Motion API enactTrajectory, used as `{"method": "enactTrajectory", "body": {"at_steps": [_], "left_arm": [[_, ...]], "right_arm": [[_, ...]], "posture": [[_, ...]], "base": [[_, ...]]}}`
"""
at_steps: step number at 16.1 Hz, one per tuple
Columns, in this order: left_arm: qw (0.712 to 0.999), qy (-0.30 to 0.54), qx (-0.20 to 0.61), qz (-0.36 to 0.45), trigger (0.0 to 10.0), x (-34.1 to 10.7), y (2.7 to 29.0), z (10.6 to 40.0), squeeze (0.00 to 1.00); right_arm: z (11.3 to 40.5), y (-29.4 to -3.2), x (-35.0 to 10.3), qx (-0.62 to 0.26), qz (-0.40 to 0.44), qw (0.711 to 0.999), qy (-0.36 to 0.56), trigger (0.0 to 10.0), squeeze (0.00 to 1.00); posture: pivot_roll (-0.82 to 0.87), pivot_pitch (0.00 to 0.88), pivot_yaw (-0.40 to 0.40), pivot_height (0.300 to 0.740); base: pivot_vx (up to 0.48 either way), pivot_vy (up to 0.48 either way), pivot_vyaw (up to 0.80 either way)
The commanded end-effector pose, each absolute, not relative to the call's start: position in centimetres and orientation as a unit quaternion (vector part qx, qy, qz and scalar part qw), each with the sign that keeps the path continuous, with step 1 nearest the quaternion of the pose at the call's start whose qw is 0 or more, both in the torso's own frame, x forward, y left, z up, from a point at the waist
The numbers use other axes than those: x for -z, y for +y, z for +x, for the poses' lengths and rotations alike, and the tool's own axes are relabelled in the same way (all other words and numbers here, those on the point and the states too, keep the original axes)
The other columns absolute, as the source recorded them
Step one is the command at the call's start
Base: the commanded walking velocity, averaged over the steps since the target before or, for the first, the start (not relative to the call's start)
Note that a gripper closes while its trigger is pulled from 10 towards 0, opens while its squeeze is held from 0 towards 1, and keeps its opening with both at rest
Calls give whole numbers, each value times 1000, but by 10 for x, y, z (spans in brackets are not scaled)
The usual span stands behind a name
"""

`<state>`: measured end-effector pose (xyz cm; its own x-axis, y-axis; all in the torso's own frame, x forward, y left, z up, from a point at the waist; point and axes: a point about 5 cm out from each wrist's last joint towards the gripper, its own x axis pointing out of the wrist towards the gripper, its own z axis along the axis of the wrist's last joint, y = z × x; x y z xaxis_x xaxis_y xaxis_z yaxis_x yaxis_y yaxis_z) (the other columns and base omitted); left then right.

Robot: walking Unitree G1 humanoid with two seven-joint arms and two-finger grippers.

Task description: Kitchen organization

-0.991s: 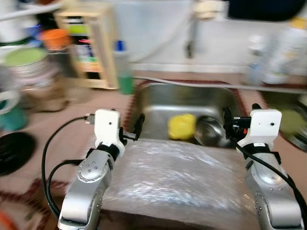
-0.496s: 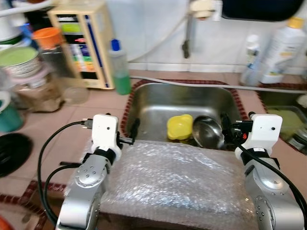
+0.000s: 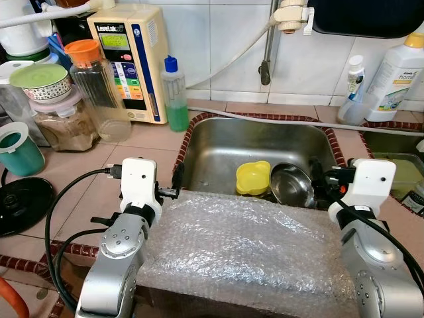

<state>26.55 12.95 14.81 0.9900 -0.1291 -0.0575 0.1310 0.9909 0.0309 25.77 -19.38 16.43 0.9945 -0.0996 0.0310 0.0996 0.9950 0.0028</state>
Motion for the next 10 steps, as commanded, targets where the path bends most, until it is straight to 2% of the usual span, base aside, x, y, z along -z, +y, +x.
{"method": "enactTrajectory", "body": {"at_steps": [1,3,10], "left_arm": [[997,34,63,19,10000,-148,130,267,0],[997,33,69,23,10000,-148,129,266,0],[996,50,69,14,10000,-144,129,267,0]], "right_arm": [[258,-194,-167,53,10,998,-17,10000,0],[258,-193,-166,52,10,998,-16,10000,0],[259,-195,-163,65,20,998,-6,10000,0]], "posture": [[-15,0,73,740],[-14,0,77,740],[-13,0,81,740]], "base": [[0,0,0],[0,0,0],[-324,-276,0]]}}
